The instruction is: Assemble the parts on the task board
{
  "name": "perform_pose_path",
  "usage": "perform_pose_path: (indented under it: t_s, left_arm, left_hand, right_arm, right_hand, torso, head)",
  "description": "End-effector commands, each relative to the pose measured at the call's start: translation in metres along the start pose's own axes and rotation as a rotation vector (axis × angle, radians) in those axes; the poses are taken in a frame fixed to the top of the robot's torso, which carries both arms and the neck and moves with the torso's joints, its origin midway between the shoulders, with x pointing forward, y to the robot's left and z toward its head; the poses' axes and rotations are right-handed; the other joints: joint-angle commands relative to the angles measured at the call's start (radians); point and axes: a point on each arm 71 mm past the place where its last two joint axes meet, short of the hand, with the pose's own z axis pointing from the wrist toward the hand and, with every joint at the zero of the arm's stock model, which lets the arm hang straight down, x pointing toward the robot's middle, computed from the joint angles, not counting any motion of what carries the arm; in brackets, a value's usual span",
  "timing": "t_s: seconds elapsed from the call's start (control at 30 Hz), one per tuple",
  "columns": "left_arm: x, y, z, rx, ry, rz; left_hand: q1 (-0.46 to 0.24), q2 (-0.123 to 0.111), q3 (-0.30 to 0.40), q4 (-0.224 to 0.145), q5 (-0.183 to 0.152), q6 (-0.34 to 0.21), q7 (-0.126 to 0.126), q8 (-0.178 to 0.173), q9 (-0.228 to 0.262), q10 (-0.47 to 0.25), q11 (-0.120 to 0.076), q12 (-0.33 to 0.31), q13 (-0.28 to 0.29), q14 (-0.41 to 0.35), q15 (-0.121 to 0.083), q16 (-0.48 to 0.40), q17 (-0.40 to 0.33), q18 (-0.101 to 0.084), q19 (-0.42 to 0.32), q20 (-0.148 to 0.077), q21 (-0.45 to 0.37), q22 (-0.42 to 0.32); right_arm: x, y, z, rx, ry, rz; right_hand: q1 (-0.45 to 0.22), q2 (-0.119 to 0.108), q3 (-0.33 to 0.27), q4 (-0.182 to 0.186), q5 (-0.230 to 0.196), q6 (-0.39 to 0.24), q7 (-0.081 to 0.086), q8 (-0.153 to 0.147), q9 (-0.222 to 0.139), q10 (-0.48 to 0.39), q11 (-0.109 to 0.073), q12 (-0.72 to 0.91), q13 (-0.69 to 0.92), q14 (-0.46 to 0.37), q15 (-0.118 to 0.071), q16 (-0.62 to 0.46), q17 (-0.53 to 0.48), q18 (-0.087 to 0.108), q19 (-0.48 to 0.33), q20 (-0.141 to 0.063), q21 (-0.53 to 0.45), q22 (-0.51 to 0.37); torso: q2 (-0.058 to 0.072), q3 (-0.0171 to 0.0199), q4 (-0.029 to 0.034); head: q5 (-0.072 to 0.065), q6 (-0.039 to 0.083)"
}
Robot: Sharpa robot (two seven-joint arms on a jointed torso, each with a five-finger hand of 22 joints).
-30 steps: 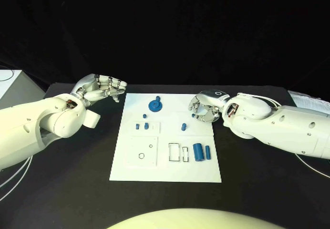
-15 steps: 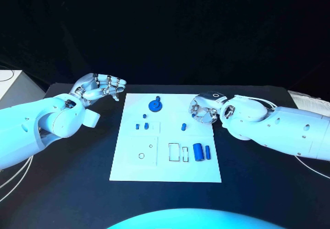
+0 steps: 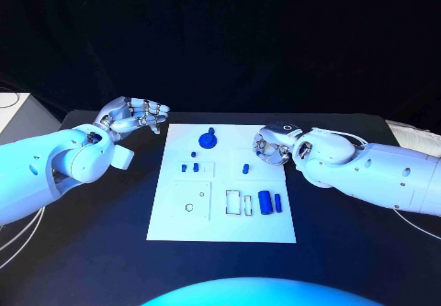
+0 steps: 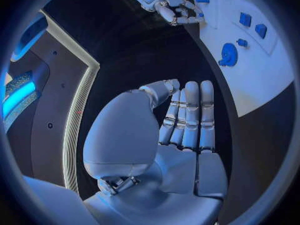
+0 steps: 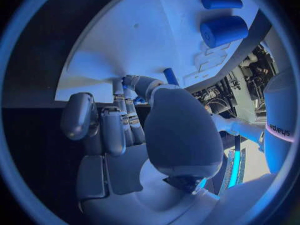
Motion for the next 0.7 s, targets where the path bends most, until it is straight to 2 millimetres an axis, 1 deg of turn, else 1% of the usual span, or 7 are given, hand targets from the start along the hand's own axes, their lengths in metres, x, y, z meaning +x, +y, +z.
perform_pose_path:
  t_s: [0.03,0.23,0.33,0.43,0.47,0.6,0.7]
  left_arm:
    - [0.002,-0.002,0.001,0.013,0.019,-0.008]
    - [0.002,-0.002,0.001,0.011,0.018,-0.006]
    - [0.002,-0.002,0.001,0.01,0.018,-0.006]
    - [0.002,-0.002,0.001,0.009,0.018,-0.006]
    - [0.002,-0.001,0.001,0.009,0.018,-0.006]
    - [0.001,-0.001,0.001,0.008,0.016,-0.005]
    - [0.0,-0.001,0.002,0.007,0.014,-0.004]
  left_hand:
    - [-0.006,0.007,-0.004,0.0,0.004,-0.007,0.002,0.003,-0.001,0.008,0.0,0.002,-0.001,0.002,-0.001,-0.005,-0.001,0.017,0.001,0.002,-0.007,-0.001]
    - [-0.006,0.006,-0.005,-0.001,0.004,-0.007,0.002,0.003,-0.001,0.009,0.0,0.002,-0.001,0.003,-0.001,-0.005,-0.001,0.017,0.001,0.002,-0.007,-0.001]
    - [-0.006,0.006,-0.005,-0.001,0.004,-0.007,0.002,0.003,-0.001,0.009,0.0,0.002,-0.001,0.003,-0.001,-0.005,-0.001,0.017,0.001,0.002,-0.007,-0.001]
    - [-0.006,0.005,-0.006,-0.002,0.004,-0.007,0.002,0.003,-0.002,0.009,0.0,0.003,-0.002,0.003,-0.001,-0.005,-0.001,0.017,0.001,0.002,-0.007,-0.001]
    - [-0.006,0.005,-0.006,-0.002,0.004,-0.007,0.002,0.003,-0.002,0.009,0.0,0.003,-0.002,0.003,-0.001,-0.005,-0.001,0.017,0.001,0.002,-0.007,-0.001]
    - [-0.005,0.005,-0.006,-0.002,0.004,-0.008,0.002,0.003,-0.002,0.009,0.0,0.002,-0.002,0.003,-0.001,-0.006,-0.001,0.017,0.001,0.002,-0.007,-0.002]
    - [-0.005,0.004,-0.007,-0.003,0.004,-0.008,0.002,0.003,-0.002,0.008,0.0,0.002,-0.003,0.003,-0.001,-0.006,-0.001,0.017,0.002,0.001,-0.007,-0.002]
  right_arm:
    - [0.012,0.002,-0.002,0.003,0.044,-0.017]
    - [0.013,0.005,-0.002,0.0,0.039,-0.013]
    - [0.013,0.008,-0.002,-0.003,0.03,-0.009]
    - [0.011,0.009,-0.002,0.001,-0.004,-0.004]
    - [0.01,0.009,-0.002,0.003,-0.021,0.0]
    - [0.006,0.009,-0.004,0.012,-0.084,0.011]
    - [0.003,0.009,-0.006,0.012,-0.124,0.019]
  right_hand:
    - [-0.002,0.01,0.007,0.0,-0.005,0.01,0.001,0.006,0.002,0.01,0.001,-0.005,-0.002,0.039,-0.008,-0.002,-0.001,-0.006,0.006,-0.004,0.006,0.002]
    - [-0.006,0.009,0.007,0.0,-0.004,0.011,0.001,0.007,0.003,0.012,0.001,-0.007,-0.003,0.039,-0.008,-0.004,-0.004,-0.006,0.008,-0.005,0.009,0.004]
    - [-0.01,0.01,0.007,0.0,-0.001,0.012,0.0,0.008,0.004,0.015,0.0,-0.008,-0.005,0.039,-0.009,-0.004,-0.005,-0.007,0.009,-0.005,0.011,0.006]
    - [-0.014,0.011,0.011,-0.003,0.016,0.014,-0.002,0.01,0.007,0.02,-0.002,-0.013,-0.009,0.04,-0.011,-0.004,-0.006,-0.007,0.01,-0.007,0.013,0.008]
    - [-0.012,0.016,0.018,-0.007,0.024,0.015,-0.003,0.011,0.008,0.023,-0.003,-0.015,-0.011,0.04,-0.012,-0.005,-0.007,-0.007,0.01,-0.008,0.013,0.009]
    - [-0.018,0.023,0.038,-0.017,0.049,0.017,-0.003,0.015,0.014,0.033,-0.003,-0.023,-0.018,0.042,-0.013,-0.001,-0.004,-0.01,0.016,-0.01,0.029,0.021]
    - [-0.02,0.026,0.043,-0.02,0.056,0.019,-0.003,0.017,0.016,0.038,-0.004,-0.024,-0.02,0.043,-0.013,0.002,0.0,-0.012,0.019,-0.011,0.037,0.027]
  torso:
    - [0.0,-0.0007,0.0012]
    - [0.0,-0.0009,-0.0004]
    - [0.0,-0.0011,-0.0002]
    - [0.0,-0.0012,0.0]
    - [-0.001,-0.0013,0.0001]
    - [-0.001,-0.0009,0.0004]
    - [-0.001,-0.001,0.0003]
  head:
    - [0.001,-0.002]
    - [0.002,-0.002]
    - [0.008,-0.004]
    - [0.012,-0.003]
    - [0.013,-0.004]
    - [0.015,-0.004]
    - [0.016,-0.003]
